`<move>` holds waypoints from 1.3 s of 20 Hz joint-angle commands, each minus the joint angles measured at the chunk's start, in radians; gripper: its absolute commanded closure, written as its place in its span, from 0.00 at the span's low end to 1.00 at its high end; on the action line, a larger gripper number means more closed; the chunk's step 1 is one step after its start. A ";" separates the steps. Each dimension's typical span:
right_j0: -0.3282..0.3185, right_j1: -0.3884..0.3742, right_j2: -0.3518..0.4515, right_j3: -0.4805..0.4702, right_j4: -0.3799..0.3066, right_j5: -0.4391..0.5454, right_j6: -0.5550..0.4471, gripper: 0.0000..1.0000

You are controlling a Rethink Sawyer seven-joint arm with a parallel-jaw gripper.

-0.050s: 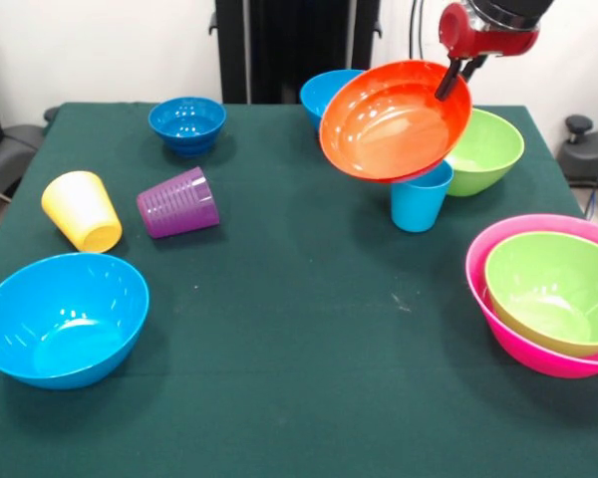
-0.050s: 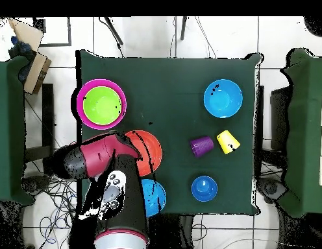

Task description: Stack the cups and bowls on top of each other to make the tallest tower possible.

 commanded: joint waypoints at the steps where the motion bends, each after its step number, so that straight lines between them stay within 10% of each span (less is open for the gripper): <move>1: 0.025 0.056 0.025 -0.052 0.015 -0.031 0.173 1.00; 26: 0.039 0.066 0.017 -0.076 0.038 -0.010 0.165 1.00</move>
